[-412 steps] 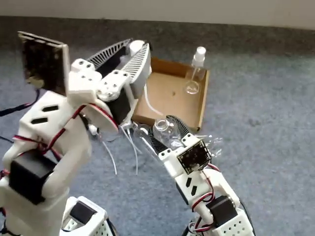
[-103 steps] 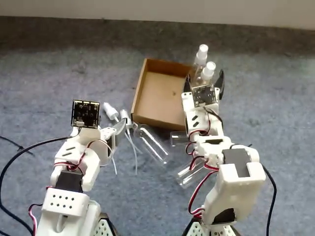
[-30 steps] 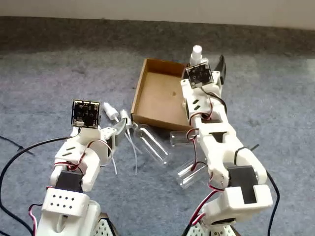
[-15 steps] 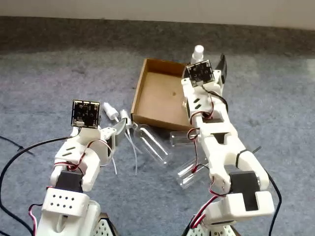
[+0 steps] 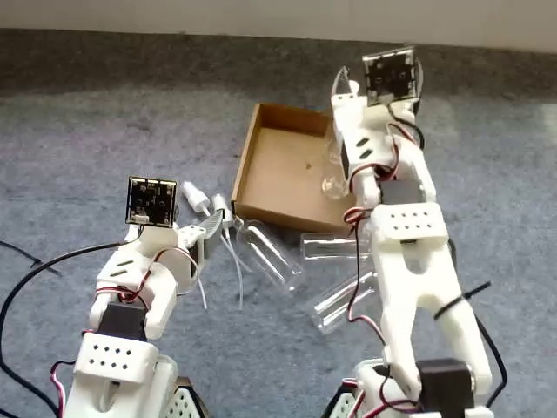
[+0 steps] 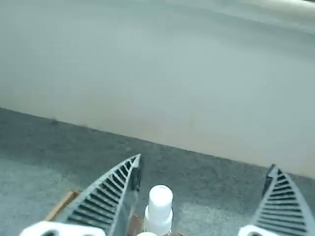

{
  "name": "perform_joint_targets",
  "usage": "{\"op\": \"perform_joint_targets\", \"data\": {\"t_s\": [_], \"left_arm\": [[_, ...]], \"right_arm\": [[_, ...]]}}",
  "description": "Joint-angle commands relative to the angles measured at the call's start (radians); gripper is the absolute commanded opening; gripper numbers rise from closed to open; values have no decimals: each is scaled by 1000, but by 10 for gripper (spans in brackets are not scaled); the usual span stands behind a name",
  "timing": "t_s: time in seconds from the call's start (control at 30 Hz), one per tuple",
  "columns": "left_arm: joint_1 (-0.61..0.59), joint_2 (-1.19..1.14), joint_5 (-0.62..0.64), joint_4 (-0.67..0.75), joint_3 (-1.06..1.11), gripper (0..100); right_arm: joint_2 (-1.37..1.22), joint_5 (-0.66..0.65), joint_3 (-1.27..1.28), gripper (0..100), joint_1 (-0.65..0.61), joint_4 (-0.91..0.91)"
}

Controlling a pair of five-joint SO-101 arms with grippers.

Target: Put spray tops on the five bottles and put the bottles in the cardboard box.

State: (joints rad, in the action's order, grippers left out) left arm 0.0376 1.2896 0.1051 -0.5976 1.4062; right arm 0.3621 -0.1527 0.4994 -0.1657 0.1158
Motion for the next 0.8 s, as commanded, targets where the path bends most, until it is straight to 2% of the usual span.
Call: {"op": "perform_joint_targets", "data": {"t_s": [0.0, 0.13, 0.23, 0.3, 0.43, 0.53, 0.67, 0.77], "left_arm": [[13, 15, 0, 20, -4, 248], [12, 15, -2, 20, -5, 248], [12, 15, -2, 20, -7, 248], [12, 15, -2, 20, -7, 248], [12, 15, -2, 20, -5, 248], [12, 15, -2, 20, -5, 248], [12, 15, -2, 20, -5, 248], [12, 15, -2, 20, -5, 248]], "right_arm": [[134, 100, -87, 333, -15, 148], [283, 207, -85, 333, -90, 383], [418, 207, -61, 332, -174, 664], [495, 137, -24, 332, -216, 877], [549, -146, 27, 332, -278, 1145], [492, -192, 36, 332, -220, 1307], [349, -143, 38, 332, -117, 1399], [237, 44, 38, 332, -67, 1395]]}}
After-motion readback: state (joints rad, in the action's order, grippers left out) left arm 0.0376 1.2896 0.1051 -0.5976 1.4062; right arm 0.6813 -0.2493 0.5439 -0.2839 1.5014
